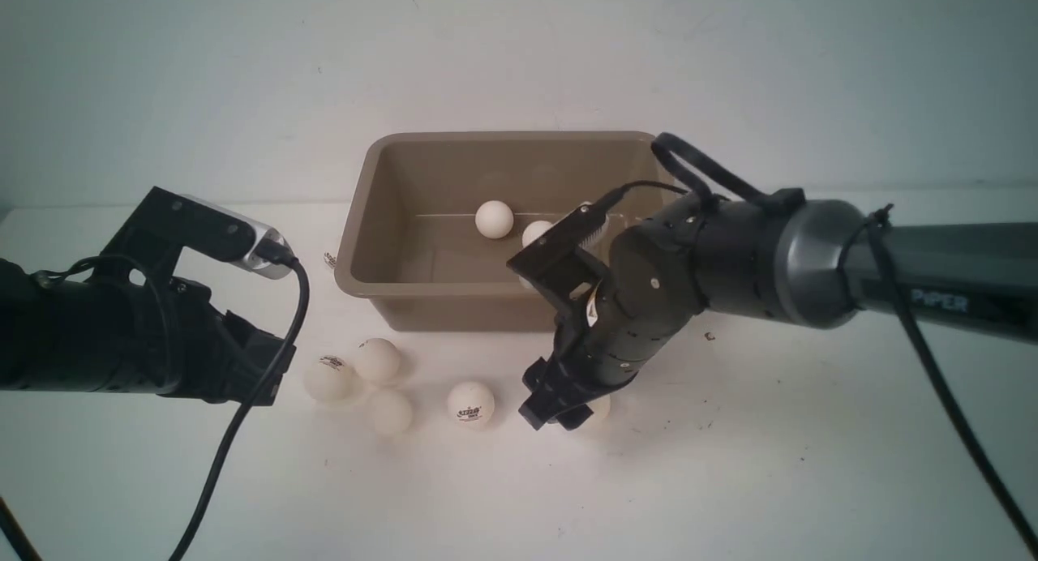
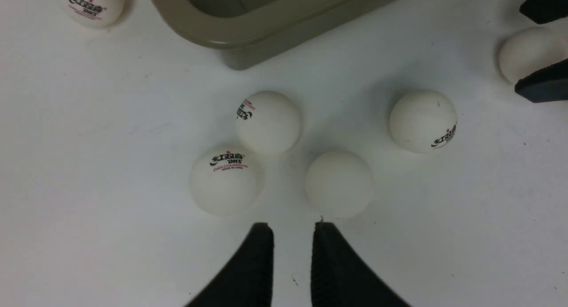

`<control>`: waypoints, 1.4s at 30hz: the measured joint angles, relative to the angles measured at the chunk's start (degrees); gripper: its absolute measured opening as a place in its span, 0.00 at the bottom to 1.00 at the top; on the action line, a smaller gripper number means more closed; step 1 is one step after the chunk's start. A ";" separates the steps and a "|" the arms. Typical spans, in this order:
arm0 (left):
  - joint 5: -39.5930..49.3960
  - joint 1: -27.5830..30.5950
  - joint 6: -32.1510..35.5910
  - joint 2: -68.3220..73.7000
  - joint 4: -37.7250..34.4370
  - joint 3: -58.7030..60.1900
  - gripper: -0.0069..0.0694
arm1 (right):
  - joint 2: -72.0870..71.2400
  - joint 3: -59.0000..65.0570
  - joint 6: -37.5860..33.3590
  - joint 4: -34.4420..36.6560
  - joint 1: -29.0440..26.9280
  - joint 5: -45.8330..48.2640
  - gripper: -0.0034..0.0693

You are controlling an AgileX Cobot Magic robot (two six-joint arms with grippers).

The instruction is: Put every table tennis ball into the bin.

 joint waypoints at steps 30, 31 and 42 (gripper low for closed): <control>0.00 0.00 0.00 0.00 0.00 0.00 0.24 | -6.87 -3.61 -1.12 -1.89 2.07 10.72 0.54; -0.05 0.00 0.00 0.00 0.00 0.00 0.24 | -8.35 -4.08 -1.12 -2.39 2.32 9.74 0.54; -0.23 0.00 0.00 0.00 0.00 0.00 0.24 | -4.47 -21.79 2.95 -15.46 1.77 8.58 0.54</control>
